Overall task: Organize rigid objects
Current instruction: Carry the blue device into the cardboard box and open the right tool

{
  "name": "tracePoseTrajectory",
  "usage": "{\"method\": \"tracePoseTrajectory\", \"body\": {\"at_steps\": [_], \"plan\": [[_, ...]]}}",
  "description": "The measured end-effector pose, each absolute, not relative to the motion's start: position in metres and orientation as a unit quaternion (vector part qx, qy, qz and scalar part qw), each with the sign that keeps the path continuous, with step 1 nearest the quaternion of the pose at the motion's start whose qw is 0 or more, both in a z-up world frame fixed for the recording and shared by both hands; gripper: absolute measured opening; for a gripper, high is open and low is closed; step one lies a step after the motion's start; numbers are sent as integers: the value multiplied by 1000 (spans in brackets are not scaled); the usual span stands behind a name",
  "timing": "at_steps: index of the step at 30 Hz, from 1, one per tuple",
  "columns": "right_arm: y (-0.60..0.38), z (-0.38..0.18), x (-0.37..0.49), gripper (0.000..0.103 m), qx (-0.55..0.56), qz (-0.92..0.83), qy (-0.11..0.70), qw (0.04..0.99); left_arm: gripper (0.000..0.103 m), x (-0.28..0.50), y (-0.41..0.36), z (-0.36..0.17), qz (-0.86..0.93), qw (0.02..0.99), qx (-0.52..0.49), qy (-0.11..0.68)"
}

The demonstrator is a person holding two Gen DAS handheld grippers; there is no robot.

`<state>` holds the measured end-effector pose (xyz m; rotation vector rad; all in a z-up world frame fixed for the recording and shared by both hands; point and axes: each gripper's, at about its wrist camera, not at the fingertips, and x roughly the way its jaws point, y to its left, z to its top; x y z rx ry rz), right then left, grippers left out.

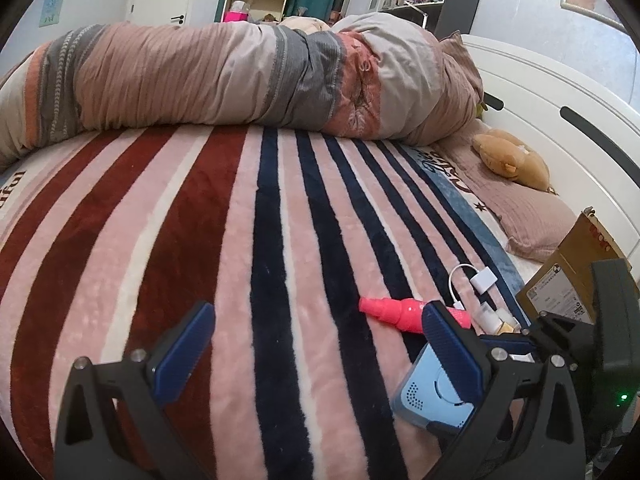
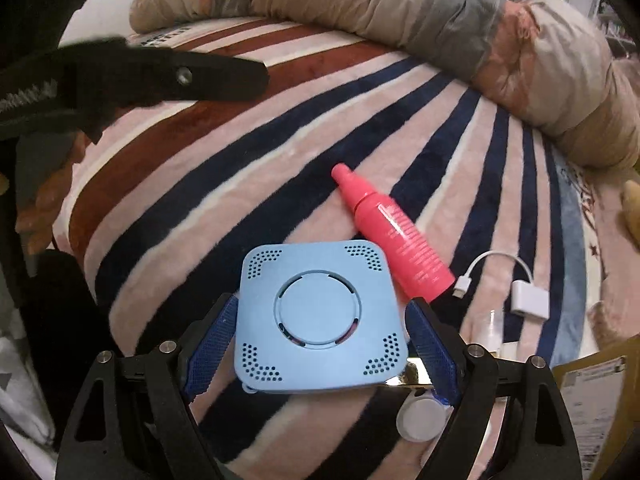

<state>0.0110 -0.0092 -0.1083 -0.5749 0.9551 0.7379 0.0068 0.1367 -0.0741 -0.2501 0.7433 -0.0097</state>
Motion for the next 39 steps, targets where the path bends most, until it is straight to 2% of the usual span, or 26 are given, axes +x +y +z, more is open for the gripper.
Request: {"method": "tracePoseTrajectory", "body": {"at_steps": [6, 7, 9, 18, 21, 24, 26, 28, 34, 39], "plan": [[-2, -121, 23, 83, -284, 342, 470, 763, 102, 9, 138, -79, -25, 918, -129, 374], [-2, -120, 24, 78, -286, 345, 467, 763, 102, 10, 138, -80, -31, 916, -133, 377], [-4, -118, 25, 78, -277, 346, 466, 766, 102, 10, 140, -82, -49, 913, -145, 379], [-33, -56, 12, 78, -208, 391, 377, 814, 100, 20, 117, -72, -221, 869, -215, 387], [-50, -24, 7, 78, -181, 402, 325, 837, 91, 22, 100, -54, -279, 853, -231, 375], [-73, 4, -1, 78, -166, 402, 280, 856, 75, 22, 76, -26, -321, 846, -230, 359], [-87, 16, -5, 78, -157, 396, 265, 865, 54, 21, 61, -4, -334, 849, -218, 347], [-109, 29, -6, 78, -138, 391, 249, 875, 44, 21, 41, 18, -322, 864, -187, 339], [-195, 58, -9, 78, -76, 370, 232, 896, 42, 32, -40, 67, -331, 879, -113, 324], [-261, 65, -5, 78, -46, 332, 246, 910, 42, 55, -121, 83, -356, 868, -57, 341]]}}
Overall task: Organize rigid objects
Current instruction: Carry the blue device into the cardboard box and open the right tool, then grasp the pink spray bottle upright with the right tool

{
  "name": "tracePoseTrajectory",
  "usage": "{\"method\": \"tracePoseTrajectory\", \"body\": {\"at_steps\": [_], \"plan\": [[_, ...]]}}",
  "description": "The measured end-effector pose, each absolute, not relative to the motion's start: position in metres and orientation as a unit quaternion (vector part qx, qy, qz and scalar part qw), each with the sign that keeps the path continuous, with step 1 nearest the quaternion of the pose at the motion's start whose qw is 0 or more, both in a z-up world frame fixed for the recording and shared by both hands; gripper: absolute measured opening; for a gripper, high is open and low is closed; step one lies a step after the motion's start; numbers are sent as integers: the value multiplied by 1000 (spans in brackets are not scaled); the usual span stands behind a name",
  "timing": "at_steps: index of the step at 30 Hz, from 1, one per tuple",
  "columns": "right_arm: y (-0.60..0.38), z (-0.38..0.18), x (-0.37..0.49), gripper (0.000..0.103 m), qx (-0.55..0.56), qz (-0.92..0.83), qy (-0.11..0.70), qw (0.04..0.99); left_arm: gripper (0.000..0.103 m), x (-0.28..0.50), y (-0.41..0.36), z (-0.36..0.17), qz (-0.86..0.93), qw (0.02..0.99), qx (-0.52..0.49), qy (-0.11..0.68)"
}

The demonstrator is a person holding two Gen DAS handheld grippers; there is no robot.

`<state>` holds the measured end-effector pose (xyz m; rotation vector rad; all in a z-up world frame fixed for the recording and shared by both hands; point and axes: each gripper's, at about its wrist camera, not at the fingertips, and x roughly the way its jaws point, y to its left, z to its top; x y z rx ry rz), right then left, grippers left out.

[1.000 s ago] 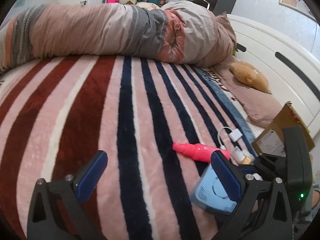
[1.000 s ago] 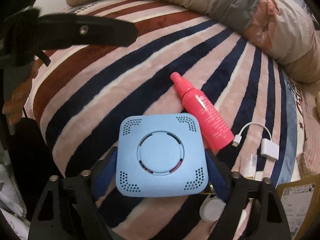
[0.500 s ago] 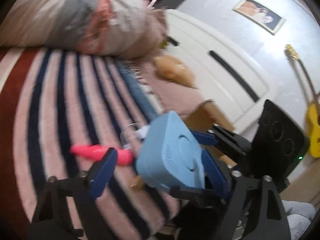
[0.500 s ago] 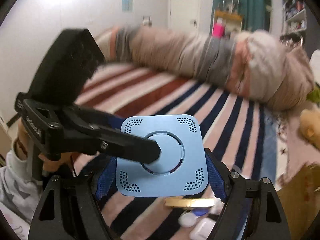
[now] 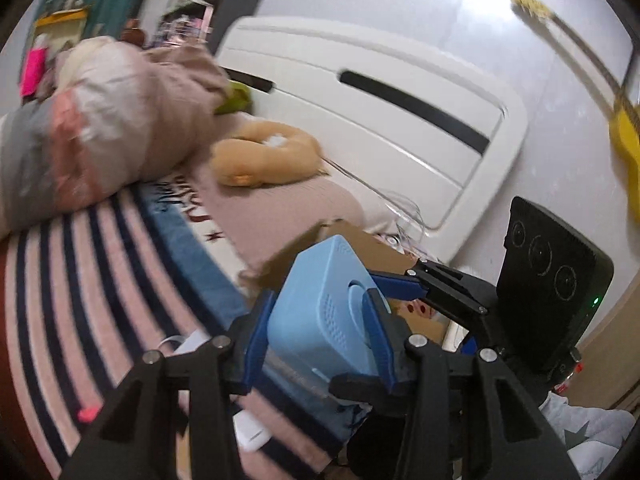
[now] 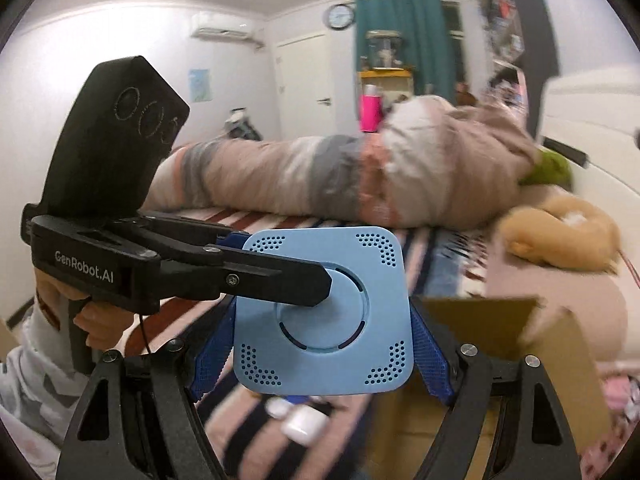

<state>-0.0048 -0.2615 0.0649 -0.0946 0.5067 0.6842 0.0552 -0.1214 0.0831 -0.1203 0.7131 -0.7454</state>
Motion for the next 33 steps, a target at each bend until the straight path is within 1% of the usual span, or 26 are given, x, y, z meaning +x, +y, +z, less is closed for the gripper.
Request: {"method": "tracePoseTrajectory", "body": {"at_steps": [3, 6, 9, 12, 13, 14, 16, 19, 20, 24, 26, 33], "plan": [[-300, 57, 5, 78, -31, 305, 274, 912, 41, 71, -171, 79, -370, 856, -28, 359], [-326, 42, 20, 78, -26, 285, 315, 905, 41, 88, -206, 63, -376, 842, -15, 387], [-337, 23, 39, 78, -23, 280, 361, 889, 41, 102, -225, 43, -370, 830, -7, 416], [-338, 12, 50, 78, -36, 261, 385, 885, 42, 111, -232, 29, -346, 831, 1, 435], [-338, 10, 49, 78, -41, 256, 386, 885, 46, 111, -232, 28, -341, 832, 2, 438], [-340, 10, 51, 79, -42, 256, 387, 885, 54, 111, -229, 26, -338, 832, 0, 440], [-339, 10, 49, 81, -40, 262, 385, 884, 62, 110, -224, 28, -333, 835, -3, 438], [-335, 13, 43, 92, -53, 261, 373, 889, 63, 105, -212, 31, -322, 843, -4, 432], [-332, 15, 40, 94, -62, 257, 367, 892, 64, 104, -208, 34, -319, 845, -7, 429], [-316, 27, 23, 94, -92, 247, 333, 906, 64, 87, -177, 50, -297, 864, -10, 408], [-304, 36, 17, 94, -100, 250, 318, 909, 68, 77, -157, 57, -283, 873, -11, 397], [-227, 56, 8, 94, -126, 313, 302, 891, 73, 44, -56, 61, -188, 913, -17, 362]]}}
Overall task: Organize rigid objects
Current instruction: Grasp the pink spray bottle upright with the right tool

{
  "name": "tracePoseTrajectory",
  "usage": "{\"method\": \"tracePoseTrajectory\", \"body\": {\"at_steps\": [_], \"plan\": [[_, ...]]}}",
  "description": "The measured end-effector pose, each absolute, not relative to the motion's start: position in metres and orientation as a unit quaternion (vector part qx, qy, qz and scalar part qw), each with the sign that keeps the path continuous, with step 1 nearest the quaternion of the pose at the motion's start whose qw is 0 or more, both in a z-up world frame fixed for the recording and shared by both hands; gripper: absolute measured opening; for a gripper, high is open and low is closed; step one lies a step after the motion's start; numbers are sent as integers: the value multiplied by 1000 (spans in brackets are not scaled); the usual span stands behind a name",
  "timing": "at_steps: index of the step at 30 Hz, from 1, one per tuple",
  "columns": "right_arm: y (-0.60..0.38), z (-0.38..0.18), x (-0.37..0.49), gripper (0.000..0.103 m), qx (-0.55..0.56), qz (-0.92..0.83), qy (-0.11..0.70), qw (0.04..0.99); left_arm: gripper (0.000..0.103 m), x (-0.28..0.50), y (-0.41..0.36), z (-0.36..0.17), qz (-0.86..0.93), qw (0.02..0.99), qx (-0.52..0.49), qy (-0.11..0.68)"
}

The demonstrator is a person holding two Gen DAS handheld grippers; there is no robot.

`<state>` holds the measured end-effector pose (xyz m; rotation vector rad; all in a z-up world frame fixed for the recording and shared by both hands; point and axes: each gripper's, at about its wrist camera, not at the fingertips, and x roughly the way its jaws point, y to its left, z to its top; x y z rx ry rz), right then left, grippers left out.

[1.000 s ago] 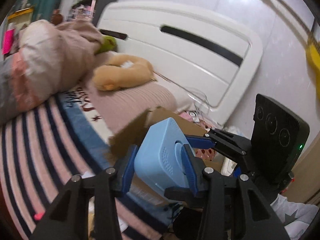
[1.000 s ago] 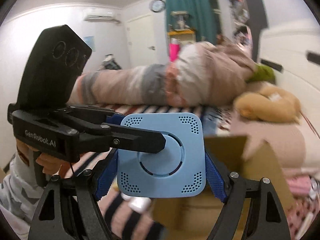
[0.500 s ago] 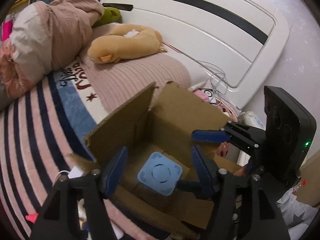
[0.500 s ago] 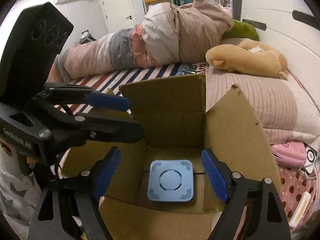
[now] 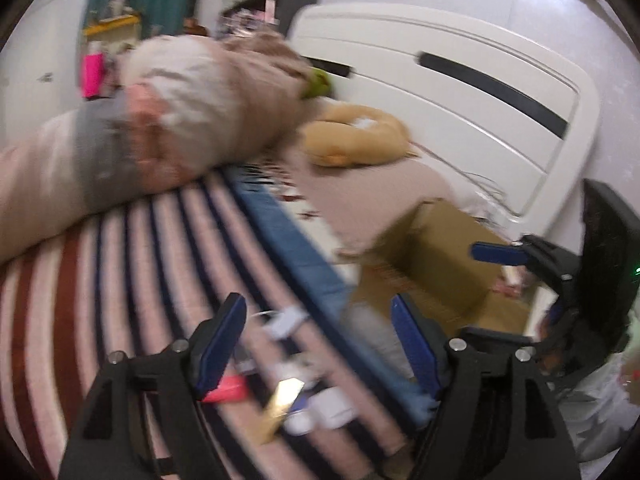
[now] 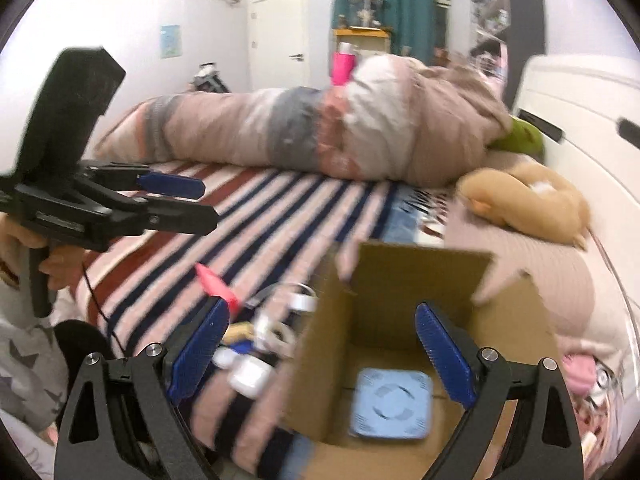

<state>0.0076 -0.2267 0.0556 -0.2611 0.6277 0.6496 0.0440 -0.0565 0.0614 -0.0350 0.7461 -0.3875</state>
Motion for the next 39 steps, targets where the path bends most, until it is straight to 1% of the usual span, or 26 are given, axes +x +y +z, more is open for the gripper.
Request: {"method": "tracePoseTrajectory", "body": {"at_steps": [3, 4, 5, 7, 12, 14, 17, 18, 22, 24, 25, 27, 28, 29, 31, 39], "plan": [[-184, 51, 4, 92, -152, 337, 307, 877, 75, 33, -8, 48, -149, 922, -35, 357], [-167, 46, 3, 88, -162, 346, 312, 870, 75, 30, 8, 41, -138, 923, -42, 356], [-148, 37, 4, 81, -172, 356, 322, 860, 76, 29, 22, 33, -132, 924, -51, 356], [-116, 18, 7, 76, -190, 371, 346, 841, 76, 28, 43, 16, -120, 923, -67, 360], [-65, -31, 31, 75, -200, 385, 405, 805, 76, 36, 92, -40, -103, 915, -109, 375], [-48, -54, 44, 70, -210, 378, 423, 796, 76, 41, 105, -61, -97, 904, -131, 395], [-31, -82, 60, 64, -222, 367, 437, 791, 76, 45, 122, -86, -70, 893, -141, 421], [-27, -89, 65, 63, -223, 365, 441, 789, 76, 45, 122, -88, -62, 892, -145, 423], [-12, -108, 79, 49, -240, 364, 450, 779, 76, 44, 127, -89, -56, 893, -155, 420], [-8, -112, 82, 49, -250, 364, 454, 774, 76, 43, 126, -88, -61, 893, -155, 417], [-7, -113, 84, 46, -253, 365, 458, 770, 76, 43, 126, -88, -63, 894, -154, 417], [-3, -119, 92, 39, -250, 373, 483, 751, 76, 44, 124, -90, -63, 893, -150, 420], [-4, -124, 98, 31, -218, 388, 520, 729, 76, 44, 124, -91, -61, 892, -151, 423], [-6, -126, 103, 28, -191, 393, 539, 720, 76, 45, 124, -92, -60, 890, -153, 426], [-8, -127, 110, 27, -164, 388, 546, 724, 76, 47, 124, -93, -59, 888, -154, 429], [-8, -120, 105, 27, -154, 376, 515, 755, 76, 51, 121, -100, -61, 882, -157, 441]]}}
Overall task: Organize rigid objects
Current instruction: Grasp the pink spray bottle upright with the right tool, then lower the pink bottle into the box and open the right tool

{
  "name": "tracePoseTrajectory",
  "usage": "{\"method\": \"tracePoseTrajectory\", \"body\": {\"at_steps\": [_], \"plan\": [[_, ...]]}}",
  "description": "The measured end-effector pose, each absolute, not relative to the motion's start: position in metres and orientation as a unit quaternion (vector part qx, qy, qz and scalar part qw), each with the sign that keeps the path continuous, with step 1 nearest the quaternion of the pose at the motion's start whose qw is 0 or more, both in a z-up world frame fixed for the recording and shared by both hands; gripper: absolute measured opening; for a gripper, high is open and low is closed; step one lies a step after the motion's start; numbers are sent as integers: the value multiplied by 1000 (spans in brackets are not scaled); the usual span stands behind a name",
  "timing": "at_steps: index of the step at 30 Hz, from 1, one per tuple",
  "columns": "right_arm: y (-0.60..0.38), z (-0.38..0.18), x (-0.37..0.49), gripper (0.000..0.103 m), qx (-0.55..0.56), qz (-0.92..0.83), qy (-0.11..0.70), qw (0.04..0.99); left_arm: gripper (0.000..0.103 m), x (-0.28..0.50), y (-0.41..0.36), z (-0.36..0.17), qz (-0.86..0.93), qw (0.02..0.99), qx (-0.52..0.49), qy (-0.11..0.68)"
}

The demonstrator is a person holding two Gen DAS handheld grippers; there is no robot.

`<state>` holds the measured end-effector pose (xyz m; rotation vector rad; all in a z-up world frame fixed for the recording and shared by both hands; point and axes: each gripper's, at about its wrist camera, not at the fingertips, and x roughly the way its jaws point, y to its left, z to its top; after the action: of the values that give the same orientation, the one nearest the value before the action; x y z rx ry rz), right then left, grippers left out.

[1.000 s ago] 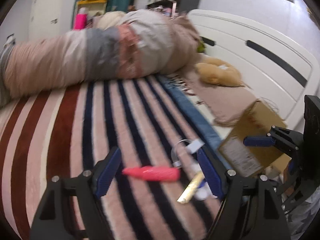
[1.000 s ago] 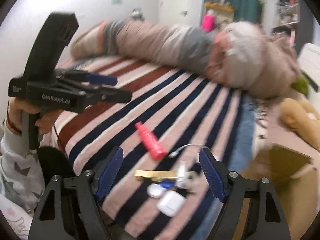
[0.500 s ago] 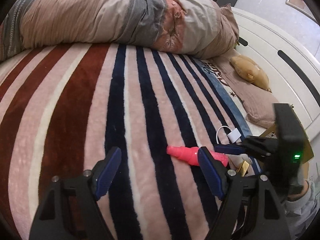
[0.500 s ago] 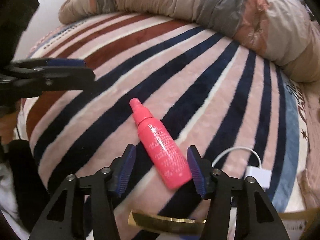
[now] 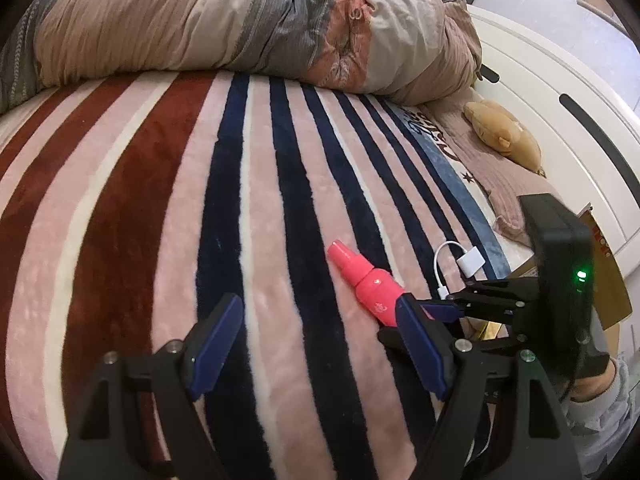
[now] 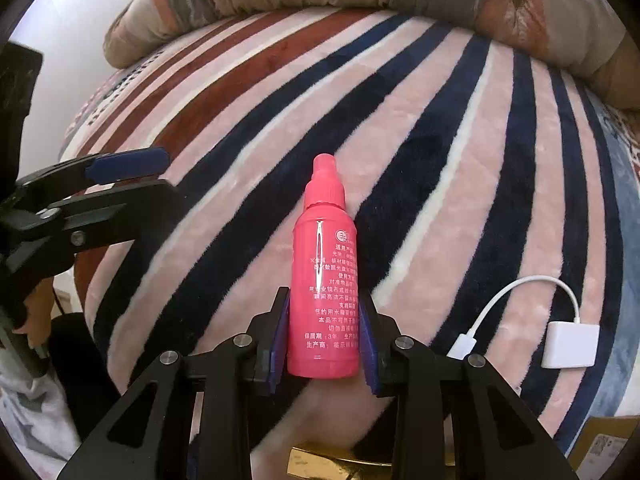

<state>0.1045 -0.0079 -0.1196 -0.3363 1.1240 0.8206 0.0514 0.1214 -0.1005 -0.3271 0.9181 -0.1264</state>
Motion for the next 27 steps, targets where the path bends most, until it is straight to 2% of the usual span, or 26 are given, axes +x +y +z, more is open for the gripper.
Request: {"method": "tracePoseTrajectory", "body": {"at_steps": [6, 10, 12, 14, 15, 21, 27], "plan": [[-31, -79, 72, 27, -114, 404, 468, 778, 76, 57, 105, -92, -133, 870, -187, 437], [-54, -39, 39, 27, -94, 438, 428, 785, 76, 52, 77, -56, -194, 880, -188, 392], [-68, -21, 27, 27, -84, 445, 407, 793, 68, 46, 61, -35, -210, 886, -179, 372], [-85, -2, 18, 27, -73, 445, 386, 805, 46, 42, 43, -14, -214, 895, -156, 358], [-98, 8, 13, 27, -63, 445, 374, 811, 41, 39, 33, -2, -212, 901, -144, 349], [-163, 46, -12, 27, -32, 434, 320, 841, 35, 14, -47, 61, -234, 927, -61, 286], [-241, 59, -17, 27, 1, 396, 300, 868, 34, 20, -136, 88, -273, 921, -2, 279]]}}
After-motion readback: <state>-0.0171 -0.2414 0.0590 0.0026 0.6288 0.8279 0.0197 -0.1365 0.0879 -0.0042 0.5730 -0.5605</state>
